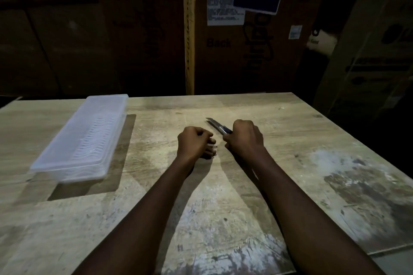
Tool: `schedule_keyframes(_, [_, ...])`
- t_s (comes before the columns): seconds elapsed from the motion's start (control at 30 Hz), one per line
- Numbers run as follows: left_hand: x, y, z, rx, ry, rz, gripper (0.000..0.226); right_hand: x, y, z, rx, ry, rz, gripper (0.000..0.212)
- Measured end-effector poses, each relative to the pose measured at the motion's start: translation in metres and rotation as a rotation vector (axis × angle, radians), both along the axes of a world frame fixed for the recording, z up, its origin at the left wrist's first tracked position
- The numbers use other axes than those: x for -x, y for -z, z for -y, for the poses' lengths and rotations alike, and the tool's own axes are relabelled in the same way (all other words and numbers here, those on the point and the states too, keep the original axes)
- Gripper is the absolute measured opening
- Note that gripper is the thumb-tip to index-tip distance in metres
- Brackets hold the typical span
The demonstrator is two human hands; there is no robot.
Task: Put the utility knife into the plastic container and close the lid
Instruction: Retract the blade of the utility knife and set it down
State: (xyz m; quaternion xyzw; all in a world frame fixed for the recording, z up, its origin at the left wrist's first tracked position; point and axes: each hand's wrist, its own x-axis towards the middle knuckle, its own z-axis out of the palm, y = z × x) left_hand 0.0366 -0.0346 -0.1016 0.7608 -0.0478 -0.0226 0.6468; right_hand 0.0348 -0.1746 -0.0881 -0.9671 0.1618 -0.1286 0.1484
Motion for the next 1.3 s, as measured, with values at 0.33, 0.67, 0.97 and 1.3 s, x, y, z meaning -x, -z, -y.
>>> schedule_keyframes(0.33, [-0.013,0.001,-0.006,0.308,0.024,-0.173,0.026,0.002,-0.005,-0.021,-0.107,-0.196,0.186,0.031])
schedule_keyframes(0.67, [-0.017,0.001,-0.007,0.383,-0.034,-0.203,0.019,0.001,-0.003,-0.029,-0.173,-0.262,0.206,0.022])
schedule_keyframes(0.97, [-0.011,-0.006,-0.005,0.481,-0.017,-0.232,0.018,-0.008,-0.007,-0.014,-0.535,-0.316,0.018,0.061])
schedule_keyframes(1.3, [-0.013,-0.002,-0.002,0.464,0.007,-0.167,0.015,-0.007,-0.008,-0.014,-0.662,-0.407,-0.075,0.055])
